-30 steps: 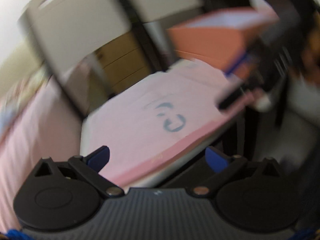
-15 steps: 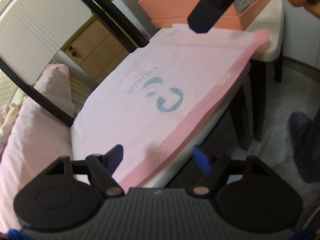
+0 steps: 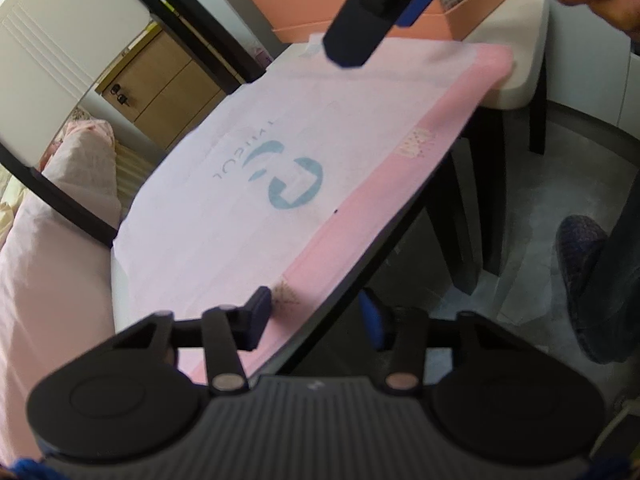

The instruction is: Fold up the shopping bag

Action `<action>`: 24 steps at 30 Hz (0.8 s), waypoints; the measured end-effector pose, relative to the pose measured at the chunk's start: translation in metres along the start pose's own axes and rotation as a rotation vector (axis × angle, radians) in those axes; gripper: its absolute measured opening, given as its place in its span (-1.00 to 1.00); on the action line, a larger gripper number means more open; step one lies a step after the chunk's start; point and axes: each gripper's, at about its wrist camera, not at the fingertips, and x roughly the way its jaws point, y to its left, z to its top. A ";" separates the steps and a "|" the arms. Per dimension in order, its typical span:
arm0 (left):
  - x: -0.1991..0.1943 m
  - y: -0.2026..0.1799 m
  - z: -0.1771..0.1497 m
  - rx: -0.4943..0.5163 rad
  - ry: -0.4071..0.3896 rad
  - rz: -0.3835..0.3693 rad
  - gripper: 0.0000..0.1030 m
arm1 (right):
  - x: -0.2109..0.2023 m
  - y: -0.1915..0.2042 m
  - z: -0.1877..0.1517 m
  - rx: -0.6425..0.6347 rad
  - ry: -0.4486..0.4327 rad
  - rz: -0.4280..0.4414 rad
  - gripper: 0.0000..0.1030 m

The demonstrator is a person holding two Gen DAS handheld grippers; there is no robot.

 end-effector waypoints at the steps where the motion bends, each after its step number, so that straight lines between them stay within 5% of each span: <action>1: -0.002 0.000 0.000 -0.005 -0.006 -0.003 -0.25 | 0.000 0.000 0.000 -0.002 0.000 -0.005 0.98; 9: -0.027 0.012 -0.003 -0.097 -0.046 -0.113 -0.65 | -0.011 0.010 -0.005 -0.086 -0.066 0.037 0.96; 11: -0.029 0.010 -0.002 -0.078 -0.051 -0.156 -0.68 | -0.015 0.019 -0.008 -0.163 -0.104 0.049 0.82; 13: -0.029 0.015 -0.001 -0.101 -0.047 -0.171 -0.69 | -0.017 0.027 -0.011 -0.231 -0.133 0.038 0.39; 19: -0.023 0.055 0.011 -0.239 -0.016 -0.237 -0.76 | -0.018 0.035 -0.010 -0.299 -0.157 0.041 0.27; 24: -0.020 0.073 0.036 -0.250 0.050 -0.240 -0.76 | -0.017 0.027 -0.002 -0.235 -0.142 -0.038 0.06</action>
